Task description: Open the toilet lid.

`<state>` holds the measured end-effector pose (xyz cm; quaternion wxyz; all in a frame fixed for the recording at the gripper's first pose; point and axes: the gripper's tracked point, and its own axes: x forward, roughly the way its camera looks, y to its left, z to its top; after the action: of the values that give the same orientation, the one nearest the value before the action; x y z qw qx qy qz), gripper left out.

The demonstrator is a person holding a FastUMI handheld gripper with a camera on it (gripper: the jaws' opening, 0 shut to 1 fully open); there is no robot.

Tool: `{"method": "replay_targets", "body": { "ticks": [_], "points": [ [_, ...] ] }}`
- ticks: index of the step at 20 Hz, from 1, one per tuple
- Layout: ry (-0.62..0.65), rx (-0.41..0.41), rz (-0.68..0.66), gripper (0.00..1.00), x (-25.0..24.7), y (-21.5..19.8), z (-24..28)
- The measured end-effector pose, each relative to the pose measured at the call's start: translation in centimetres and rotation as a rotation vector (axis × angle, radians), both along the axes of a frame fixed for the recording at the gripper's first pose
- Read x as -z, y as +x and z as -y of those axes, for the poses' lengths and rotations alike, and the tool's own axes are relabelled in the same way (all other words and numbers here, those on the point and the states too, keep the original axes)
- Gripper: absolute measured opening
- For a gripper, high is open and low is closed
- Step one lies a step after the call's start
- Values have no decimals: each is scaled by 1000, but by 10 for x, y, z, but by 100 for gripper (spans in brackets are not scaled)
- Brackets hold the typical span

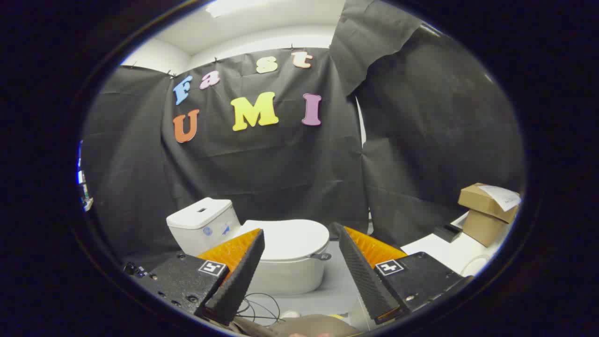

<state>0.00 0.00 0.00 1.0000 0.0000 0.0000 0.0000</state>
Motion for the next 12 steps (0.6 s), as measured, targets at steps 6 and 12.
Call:
{"method": "replay_targets", "body": {
  "ticks": [6, 12],
  "points": [
    [-20, -4, 20, 100, -3, -1, -5],
    [-13, -2, 17, 100, 1, 1, -5]
  ]
}}
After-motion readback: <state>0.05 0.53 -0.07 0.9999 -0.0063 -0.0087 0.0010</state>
